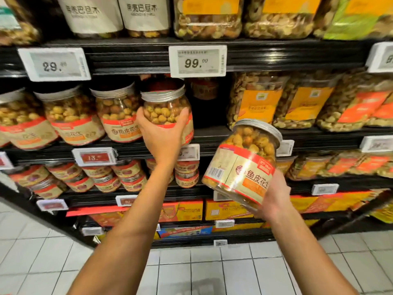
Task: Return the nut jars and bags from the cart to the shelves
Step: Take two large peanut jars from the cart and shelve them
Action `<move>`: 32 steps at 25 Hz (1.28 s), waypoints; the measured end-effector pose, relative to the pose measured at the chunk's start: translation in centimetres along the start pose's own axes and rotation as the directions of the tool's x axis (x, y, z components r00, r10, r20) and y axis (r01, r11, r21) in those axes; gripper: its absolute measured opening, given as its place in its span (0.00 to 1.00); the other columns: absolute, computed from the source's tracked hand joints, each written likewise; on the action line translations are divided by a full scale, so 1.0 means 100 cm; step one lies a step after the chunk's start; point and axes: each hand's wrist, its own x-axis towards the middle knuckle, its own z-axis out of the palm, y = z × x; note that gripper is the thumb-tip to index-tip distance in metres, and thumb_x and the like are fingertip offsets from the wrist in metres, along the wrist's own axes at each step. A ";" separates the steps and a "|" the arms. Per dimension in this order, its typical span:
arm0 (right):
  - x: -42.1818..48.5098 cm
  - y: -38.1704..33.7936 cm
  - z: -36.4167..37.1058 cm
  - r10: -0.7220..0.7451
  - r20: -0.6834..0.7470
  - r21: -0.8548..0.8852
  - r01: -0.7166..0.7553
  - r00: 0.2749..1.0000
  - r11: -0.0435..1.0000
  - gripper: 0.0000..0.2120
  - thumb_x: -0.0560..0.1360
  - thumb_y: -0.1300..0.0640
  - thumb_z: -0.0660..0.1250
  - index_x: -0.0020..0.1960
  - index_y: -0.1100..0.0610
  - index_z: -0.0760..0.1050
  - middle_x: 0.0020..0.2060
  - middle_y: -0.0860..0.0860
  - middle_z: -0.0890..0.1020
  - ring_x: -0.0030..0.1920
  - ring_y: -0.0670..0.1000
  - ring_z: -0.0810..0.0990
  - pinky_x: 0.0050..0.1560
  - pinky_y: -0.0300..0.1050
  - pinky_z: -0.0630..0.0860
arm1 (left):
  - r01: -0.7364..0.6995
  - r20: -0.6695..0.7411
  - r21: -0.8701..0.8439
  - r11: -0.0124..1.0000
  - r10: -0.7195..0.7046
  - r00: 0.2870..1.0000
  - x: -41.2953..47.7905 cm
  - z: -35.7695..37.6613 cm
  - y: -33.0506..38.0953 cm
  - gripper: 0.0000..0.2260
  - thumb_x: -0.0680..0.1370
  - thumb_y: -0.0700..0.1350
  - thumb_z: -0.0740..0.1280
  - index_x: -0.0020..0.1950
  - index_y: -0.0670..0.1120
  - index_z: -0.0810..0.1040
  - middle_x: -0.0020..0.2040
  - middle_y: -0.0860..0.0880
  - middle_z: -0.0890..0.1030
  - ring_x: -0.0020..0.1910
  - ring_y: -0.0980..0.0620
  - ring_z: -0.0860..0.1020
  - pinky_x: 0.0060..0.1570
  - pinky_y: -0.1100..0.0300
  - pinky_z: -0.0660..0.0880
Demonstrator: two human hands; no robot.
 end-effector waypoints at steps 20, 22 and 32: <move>0.016 0.017 0.057 -0.270 0.202 -0.412 0.332 0.941 0.848 0.24 0.79 0.38 0.46 0.53 0.48 0.77 0.43 0.42 0.85 0.46 0.40 0.83 0.42 0.34 0.79 | 0.048 0.413 -0.063 0.997 -0.018 0.911 -0.087 -0.046 0.037 0.33 0.70 0.69 0.54 0.66 0.49 0.69 0.61 0.51 0.77 0.62 0.54 0.74 0.64 0.53 0.71; 0.010 0.016 0.061 -0.314 0.282 -0.442 0.414 0.906 0.796 0.26 0.79 0.40 0.43 0.59 0.50 0.76 0.54 0.43 0.82 0.55 0.39 0.79 0.53 0.33 0.75 | 0.178 0.322 -0.159 0.971 -0.120 0.939 -0.063 -0.050 0.035 0.33 0.69 0.67 0.58 0.62 0.44 0.72 0.57 0.48 0.80 0.58 0.52 0.78 0.61 0.51 0.74; 0.042 0.030 0.087 -0.422 0.396 -0.544 0.578 0.816 0.608 0.27 0.81 0.44 0.43 0.71 0.56 0.67 0.69 0.48 0.71 0.68 0.43 0.68 0.70 0.43 0.63 | 0.214 0.306 -0.302 0.929 -0.118 0.945 -0.017 -0.058 -0.008 0.32 0.74 0.63 0.45 0.72 0.47 0.63 0.71 0.47 0.68 0.69 0.55 0.69 0.69 0.55 0.66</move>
